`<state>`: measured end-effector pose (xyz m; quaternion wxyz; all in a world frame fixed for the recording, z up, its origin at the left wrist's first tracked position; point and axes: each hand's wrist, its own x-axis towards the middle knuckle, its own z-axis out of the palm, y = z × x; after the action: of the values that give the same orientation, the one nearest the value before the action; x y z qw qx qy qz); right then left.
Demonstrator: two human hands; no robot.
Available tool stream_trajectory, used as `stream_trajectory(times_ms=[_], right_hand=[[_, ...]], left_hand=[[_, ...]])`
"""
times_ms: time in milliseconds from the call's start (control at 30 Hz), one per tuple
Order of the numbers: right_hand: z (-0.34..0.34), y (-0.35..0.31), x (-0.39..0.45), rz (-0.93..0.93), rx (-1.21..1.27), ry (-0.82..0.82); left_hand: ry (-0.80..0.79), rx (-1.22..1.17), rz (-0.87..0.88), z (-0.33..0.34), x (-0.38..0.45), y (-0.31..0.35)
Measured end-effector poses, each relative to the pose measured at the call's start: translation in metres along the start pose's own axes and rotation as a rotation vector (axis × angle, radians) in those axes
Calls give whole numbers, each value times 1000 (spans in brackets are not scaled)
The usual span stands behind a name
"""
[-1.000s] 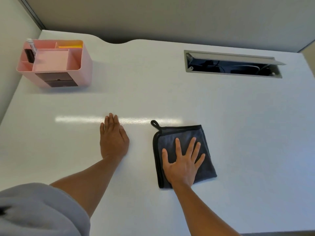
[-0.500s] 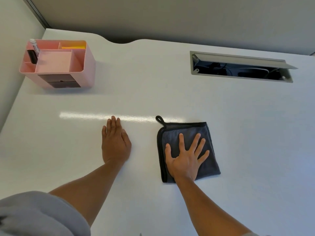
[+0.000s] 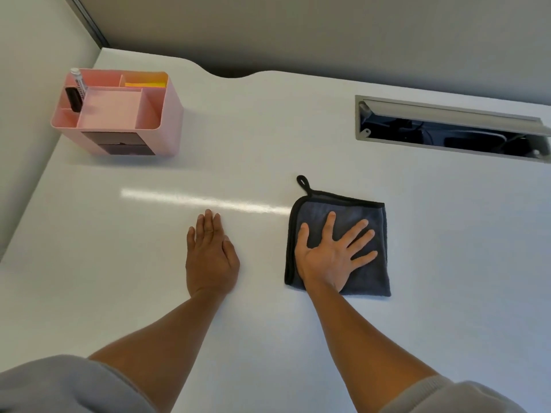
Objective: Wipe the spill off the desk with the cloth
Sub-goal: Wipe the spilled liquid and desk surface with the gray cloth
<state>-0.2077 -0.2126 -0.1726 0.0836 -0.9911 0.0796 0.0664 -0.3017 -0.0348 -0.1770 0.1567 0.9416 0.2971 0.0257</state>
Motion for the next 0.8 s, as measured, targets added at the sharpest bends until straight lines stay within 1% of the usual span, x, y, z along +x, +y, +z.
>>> stream_trajectory(times_ms=[67, 167, 567, 667, 800], right_hand=[[2, -12, 1, -5, 2, -7], [4, -33, 3, -67, -4, -17], [19, -117, -2, -412, -45, -34], [21, -126, -3, -451, -39, -29], [21, -121, 0, -472, -24, -29]], left_hand=[[-4, 0, 2, 0, -2, 3], [-8, 0, 9, -2, 0, 5], [-42, 36, -9, -7, 2, -2], [-43, 35, -7, -7, 4, -4], [-41, 30, -10, -6, 2, -4]])
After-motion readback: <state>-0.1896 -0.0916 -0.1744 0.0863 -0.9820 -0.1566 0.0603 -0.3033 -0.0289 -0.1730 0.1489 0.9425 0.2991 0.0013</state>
